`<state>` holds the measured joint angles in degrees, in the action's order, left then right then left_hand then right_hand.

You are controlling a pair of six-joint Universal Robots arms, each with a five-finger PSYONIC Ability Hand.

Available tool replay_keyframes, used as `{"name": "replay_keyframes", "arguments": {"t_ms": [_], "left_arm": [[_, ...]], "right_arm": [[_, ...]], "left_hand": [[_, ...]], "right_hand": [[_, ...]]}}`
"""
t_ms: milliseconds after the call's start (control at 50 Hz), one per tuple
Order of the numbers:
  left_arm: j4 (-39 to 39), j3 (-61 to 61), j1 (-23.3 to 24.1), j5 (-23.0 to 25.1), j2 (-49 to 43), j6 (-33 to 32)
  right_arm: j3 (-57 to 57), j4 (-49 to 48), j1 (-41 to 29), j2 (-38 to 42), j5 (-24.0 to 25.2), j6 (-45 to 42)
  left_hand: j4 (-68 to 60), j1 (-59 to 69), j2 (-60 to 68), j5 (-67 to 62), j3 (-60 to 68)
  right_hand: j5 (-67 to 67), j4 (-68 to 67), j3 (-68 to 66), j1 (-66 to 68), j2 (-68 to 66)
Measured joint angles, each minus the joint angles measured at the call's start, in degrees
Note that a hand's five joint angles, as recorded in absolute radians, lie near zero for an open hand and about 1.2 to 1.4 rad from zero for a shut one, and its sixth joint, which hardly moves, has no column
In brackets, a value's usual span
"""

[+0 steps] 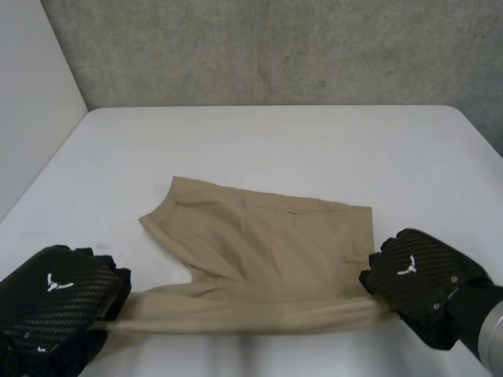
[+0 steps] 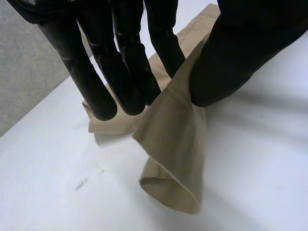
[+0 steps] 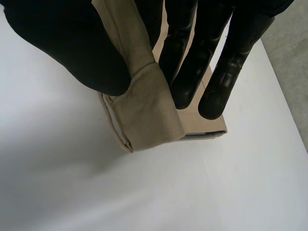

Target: Fold the shorts.

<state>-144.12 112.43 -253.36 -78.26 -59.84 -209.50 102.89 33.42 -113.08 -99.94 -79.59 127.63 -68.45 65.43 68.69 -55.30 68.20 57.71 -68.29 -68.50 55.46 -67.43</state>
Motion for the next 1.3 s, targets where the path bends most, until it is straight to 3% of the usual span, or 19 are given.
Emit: {"name": "replay_keyframes", "arguments": {"t_ms": [60, 80, 180, 220, 300, 340, 560, 760, 780, 820, 840, 860, 880, 900, 940, 1060, 1120, 1300], "left_arm": [[-4.5, 0.7, -0.2, 0.3, -1.6, -0.1], [-10.6, 1.1, -0.4, 0.4, -4.6, -0.2], [-20.0, 0.6, -0.5, 0.5, -10.7, -0.2], [-31.1, -2.4, 0.0, 0.3, -20.3, -0.4], [-37.2, -6.1, 0.5, 0.0, -27.8, -0.9], [-42.4, -12.3, 1.2, -0.2, -37.3, -2.0], [-47.8, -40.4, 4.5, -2.2, -68.2, -10.9], [-58.2, -52.4, 4.6, -3.8, -81.7, -13.5], [-59.0, -52.6, 4.6, -3.8, -82.1, -13.5], [-60.7, -52.8, 4.7, -3.7, -82.7, -13.5], [-61.9, -52.7, 4.7, -3.7, -82.9, -13.5], [-62.5, -52.6, 4.8, -3.7, -82.9, -13.5], [-63.6, -52.2, 5.0, -3.7, -82.8, -13.4], [-64.5, -51.6, 5.3, -3.7, -82.3, -13.3], [-65.6, -50.4, 5.8, -3.7, -81.0, -13.1], [-67.6, -43.6, 7.3, -4.1, -72.7, -12.2], [-67.5, -37.4, 7.9, -4.3, -65.9, -11.3], [-67.0, -20.7, 8.1, -4.4, -52.4, -6.8]], "right_arm": [[-0.3, -0.4, 2.5, 2.0, 2.1, -0.8], [-1.2, -2.0, 4.4, 5.8, 3.7, -1.5], [-3.1, -4.9, 5.4, 11.2, 4.3, -1.8], [-7.3, -9.4, 4.7, 18.4, 1.8, -1.7], [-11.4, -12.4, 3.3, 23.4, -1.3, -1.3], [-16.6, -15.6, 1.8, 28.8, -5.0, -1.0], [-32.9, -28.6, -1.3, 46.4, -9.1, -1.0], [-38.2, -37.8, -1.7, 55.8, -9.5, -2.0], [-38.4, -38.6, -1.7, 56.2, -9.6, -2.0], [-38.7, -40.0, -1.7, 56.9, -9.9, -2.1], [-38.9, -41.5, -1.7, 57.2, -10.5, -2.1], [-39.1, -42.4, -1.7, 57.2, -10.8, -2.1], [-39.2, -43.9, -1.7, 57.0, -11.7, -1.8], [-39.2, -45.3, -1.7, 56.4, -12.5, -1.5], [-39.0, -47.8, -1.7, 54.8, -14.1, -0.3], [-34.6, -52.6, -1.4, 44.4, -16.8, 7.8], [-30.0, -51.5, -1.1, 37.6, -16.4, 13.2], [-19.4, -43.4, -0.9, 28.8, -13.4, 19.5]], "left_hand": [[0.0, 0.0, 0.0, 0.0, 0.0], [0.0, 0.0, 0.1, 0.0, 0.1], [0.0, 0.0, 0.1, 0.0, 0.1], [0.0, 0.0, 0.1, 0.0, 0.1], [-0.1, 0.0, 0.1, 0.0, 0.1], [-0.2, 0.0, 0.1, 0.0, 0.1], [-0.2, 0.0, 0.1, 0.0, 0.1], [1.4, -1.4, -2.2, 1.1, -1.4], [1.4, -1.4, -2.2, 1.1, -1.4], [25.6, -26.8, -26.9, 23.3, -26.3], [36.4, -39.2, -37.5, 34.1, -35.6], [36.4, -39.2, -37.5, 34.1, -35.6], [51.2, -52.6, -51.0, 48.0, -50.2], [55.4, -54.4, -55.2, 51.7, -54.5], [56.6, -54.4, -56.8, 52.6, -55.9], [56.6, -54.4, -57.0, 52.6, -55.9], [56.6, -54.4, -57.0, 52.6, -55.9], [56.6, -54.4, -57.0, 52.6, -55.9]], "right_hand": [[0.0, 0.0, 0.0, 0.0, 0.0], [0.0, 0.0, 0.0, 0.0, 0.0], [0.0, 0.0, 0.0, 0.0, 0.0], [0.0, 0.0, 0.0, 0.0, 0.0], [0.0, 0.0, 0.0, 0.0, 0.0], [0.0, 0.0, 0.0, 0.0, 0.0], [0.2, 0.0, 0.0, 0.0, 0.0], [0.2, 0.0, 0.0, 0.0, 0.0], [0.2, 0.0, 0.0, 0.0, 0.0], [-8.4, 9.7, 9.9, -6.9, 9.4], [-19.7, 22.2, 22.4, -19.0, 22.0], [-24.0, 26.8, 26.9, -23.5, 26.7], [-36.4, 39.2, 39.2, -34.9, 40.4], [-44.8, 47.2, 47.3, -40.0, 47.9], [-52.3, 54.0, 54.4, -43.4, 53.6], [-54.0, 54.9, 56.2, -43.7, 54.9], [-54.0, 54.9, 56.3, -43.7, 54.9], [-54.0, 54.9, 56.3, -43.7, 54.9]]}}
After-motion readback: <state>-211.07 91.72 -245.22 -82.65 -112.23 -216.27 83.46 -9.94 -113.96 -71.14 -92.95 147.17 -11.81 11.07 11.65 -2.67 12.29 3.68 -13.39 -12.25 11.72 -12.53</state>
